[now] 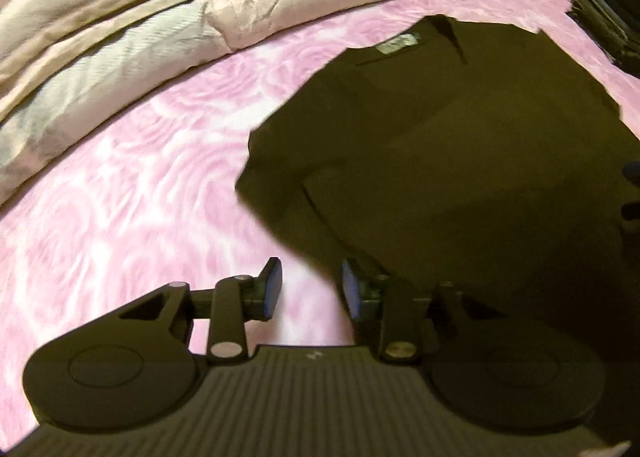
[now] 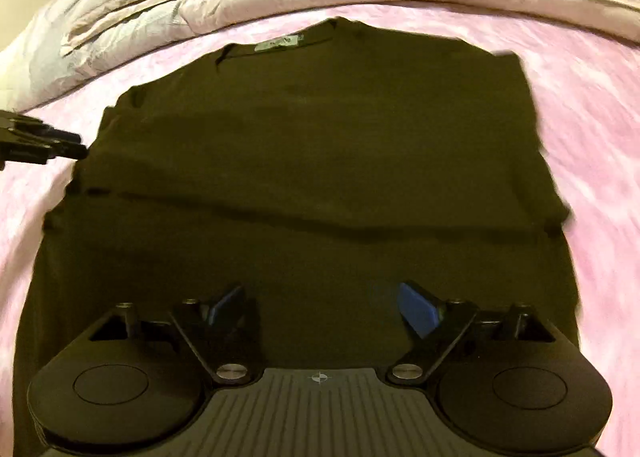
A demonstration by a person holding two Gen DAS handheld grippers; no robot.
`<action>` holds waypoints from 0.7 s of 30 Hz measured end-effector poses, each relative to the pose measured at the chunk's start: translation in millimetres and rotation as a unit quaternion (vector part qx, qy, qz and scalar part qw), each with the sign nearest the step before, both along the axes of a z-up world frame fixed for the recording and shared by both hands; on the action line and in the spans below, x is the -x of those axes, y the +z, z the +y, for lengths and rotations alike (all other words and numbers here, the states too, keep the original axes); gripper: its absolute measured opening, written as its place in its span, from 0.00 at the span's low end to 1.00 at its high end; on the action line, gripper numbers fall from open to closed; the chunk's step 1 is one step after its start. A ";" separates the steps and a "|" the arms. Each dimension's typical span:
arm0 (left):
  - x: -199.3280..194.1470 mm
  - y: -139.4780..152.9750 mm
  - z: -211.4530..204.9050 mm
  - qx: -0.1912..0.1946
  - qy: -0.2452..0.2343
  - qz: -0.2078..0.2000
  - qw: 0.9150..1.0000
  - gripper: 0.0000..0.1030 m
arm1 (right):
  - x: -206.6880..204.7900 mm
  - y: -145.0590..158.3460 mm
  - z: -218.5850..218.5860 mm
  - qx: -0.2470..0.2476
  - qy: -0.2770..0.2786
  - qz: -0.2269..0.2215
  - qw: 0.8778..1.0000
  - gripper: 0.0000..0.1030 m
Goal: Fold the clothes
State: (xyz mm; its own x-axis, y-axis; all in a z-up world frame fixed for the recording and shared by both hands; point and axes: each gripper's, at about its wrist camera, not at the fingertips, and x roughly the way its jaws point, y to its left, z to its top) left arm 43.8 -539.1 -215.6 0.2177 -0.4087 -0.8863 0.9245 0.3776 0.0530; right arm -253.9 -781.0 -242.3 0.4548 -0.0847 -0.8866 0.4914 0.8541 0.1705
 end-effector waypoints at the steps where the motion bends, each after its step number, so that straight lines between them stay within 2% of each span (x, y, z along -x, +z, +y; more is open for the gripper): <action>1: 13.3 5.1 10.0 0.000 -0.002 0.000 1.000 0.26 | 11.0 -0.1 5.8 -0.002 0.000 0.014 1.000 0.84; 4: 70.0 13.7 42.5 -0.006 -0.018 0.012 1.000 0.27 | 44.2 -0.6 28.5 0.006 0.027 0.040 0.999 0.85; 6: 108.1 13.7 60.3 -0.012 -0.025 0.023 0.999 0.28 | 64.8 -1.4 42.8 0.009 0.045 0.058 0.997 0.92; 9: 167.4 8.3 86.2 -0.036 -0.039 0.039 0.998 0.28 | 93.5 -4.8 60.0 -0.006 0.055 0.089 0.995 0.96; 13: 239.1 -4.7 115.3 -0.063 -0.093 0.047 0.993 0.31 | 125.1 -5.6 82.0 -0.003 0.056 0.098 0.994 0.96; 16: 281.8 -6.9 141.8 -0.074 -0.163 0.019 0.984 0.36 | 144.0 -5.4 100.5 0.007 0.042 0.102 0.994 0.99; 19: 312.0 -3.5 174.2 -0.063 -0.223 -0.018 0.973 0.39 | 158.6 2.3 122.5 0.020 0.011 0.093 0.995 0.99; 21: 332.1 -0.5 198.0 -0.052 -0.264 -0.042 0.962 0.42 | 167.6 9.2 138.9 0.028 -0.008 0.077 0.997 0.99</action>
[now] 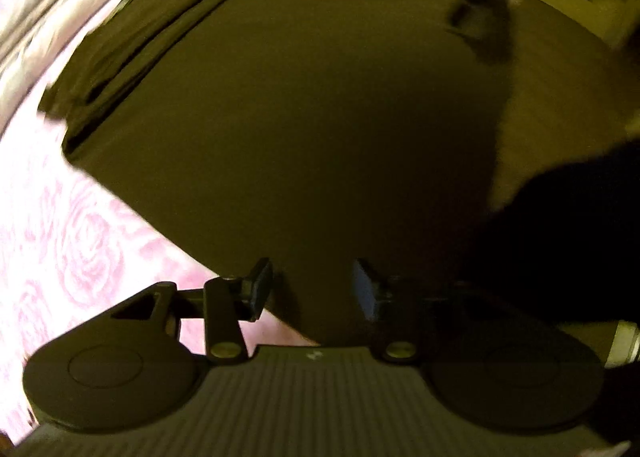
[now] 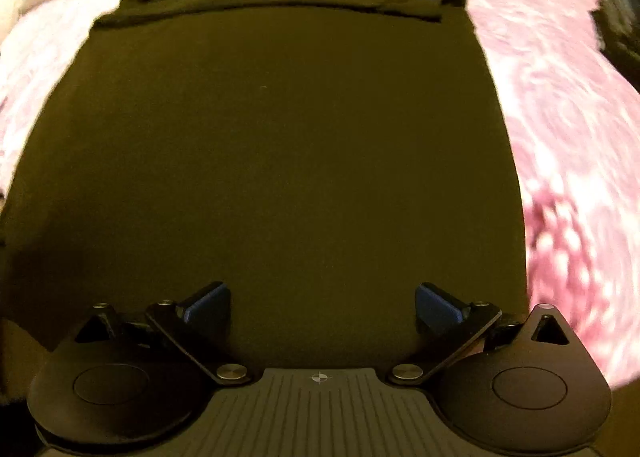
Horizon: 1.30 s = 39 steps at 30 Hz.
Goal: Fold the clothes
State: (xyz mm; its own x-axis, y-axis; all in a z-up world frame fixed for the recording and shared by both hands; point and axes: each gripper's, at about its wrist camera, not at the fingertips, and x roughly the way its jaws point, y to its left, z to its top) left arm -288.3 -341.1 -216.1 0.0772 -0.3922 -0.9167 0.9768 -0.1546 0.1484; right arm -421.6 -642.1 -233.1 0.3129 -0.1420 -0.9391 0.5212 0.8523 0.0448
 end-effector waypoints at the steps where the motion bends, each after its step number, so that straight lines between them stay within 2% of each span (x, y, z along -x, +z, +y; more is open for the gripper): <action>1: 10.0 1.5 11.3 0.008 -0.022 -0.011 1.000 0.46 | 3.8 3.5 10.2 0.005 -0.004 -0.007 1.000 0.99; 2: 20.5 3.0 24.0 0.016 -0.045 -0.024 0.999 0.51 | 7.9 7.1 20.4 0.009 -0.006 -0.012 1.000 0.99; 4: 38.9 1.4 47.3 0.025 -0.090 -0.058 0.994 0.54 | 16.1 14.5 40.9 0.017 -0.009 -0.023 1.000 0.99; 6: 56.8 -6.2 66.9 0.031 -0.137 -0.103 0.985 0.54 | 22.9 20.8 60.6 0.024 -0.008 -0.032 0.999 0.99; 8: 71.5 -19.6 80.2 0.032 -0.185 -0.154 0.970 0.54 | 26.7 25.1 78.6 0.030 0.004 -0.035 0.999 0.99; 10: 82.6 -35.9 86.5 0.033 -0.230 -0.203 0.951 0.54 | 30.6 29.7 90.9 0.035 0.013 -0.039 0.999 0.99; 12: 87.3 -49.4 88.6 0.031 -0.268 -0.236 0.933 0.54 | 32.0 33.4 98.9 0.038 0.018 -0.039 0.998 0.99; 14: 81.9 -60.3 88.2 0.043 -0.291 -0.254 0.922 0.54 | 43.3 37.1 101.6 0.043 0.018 -0.042 0.998 0.99; 16: 75.8 -66.6 87.3 0.054 -0.299 -0.265 0.915 0.52 | 49.7 36.8 100.7 0.045 0.012 -0.043 0.998 0.99; 18: 73.9 -64.8 83.4 0.061 -0.300 -0.253 0.918 0.40 | 55.2 37.2 100.9 0.047 0.006 -0.042 0.998 0.99; 19: 73.6 -60.4 82.2 0.065 -0.299 -0.240 0.921 0.21 | 57.2 38.5 101.1 0.049 0.007 -0.041 0.998 0.99; 20: 73.2 -53.9 79.3 0.069 -0.291 -0.233 0.925 0.11 | 58.6 39.6 100.5 0.051 0.011 -0.040 0.998 0.99; 21: 72.0 -46.6 75.9 0.072 -0.281 -0.223 0.931 0.11 | 58.6 41.0 105.4 0.060 0.031 -0.042 0.997 0.99; 23: 62.2 -21.1 65.1 0.083 -0.221 -0.172 0.956 0.09 | 57.3 43.9 121.0 0.084 0.088 -0.049 0.991 0.99; 25: 45.6 4.9 53.4 0.092 -0.150 -0.126 0.976 0.09 | 56.1 46.8 136.6 0.109 0.145 -0.055 0.982 0.99; 26: 32.5 17.8 45.5 0.096 -0.110 -0.097 0.985 0.09 | 55.5 48.2 144.3 0.121 0.174 -0.058 0.976 0.99; 27: 21.5 28.3 38.8 0.100 -0.081 -0.076 0.989 0.09 | 51.5 47.1 153.7 0.131 0.203 -0.063 0.968 0.99; 30: -4.4 51.7 22.3 0.111 -0.036 -0.046 0.992 0.09 | 31.5 36.6 183.2 0.171 0.263 -0.089 0.945 0.99; 35: -26.9 64.8 9.6 0.112 -0.027 -0.038 0.993 0.09 | -7.3 2.2 201.1 0.262 0.292 -0.110 0.913 0.99; 38: -32.6 66.7 11.2 0.109 -0.025 -0.032 0.993 0.09 | -2.8 -21.2 177.1 0.308 0.275 -0.087 0.906 0.96; 39: -33.0 66.4 11.5 0.109 -0.023 -0.029 0.993 0.09 | -0.3 -29.0 168.1 0.323 0.269 -0.078 0.904 0.87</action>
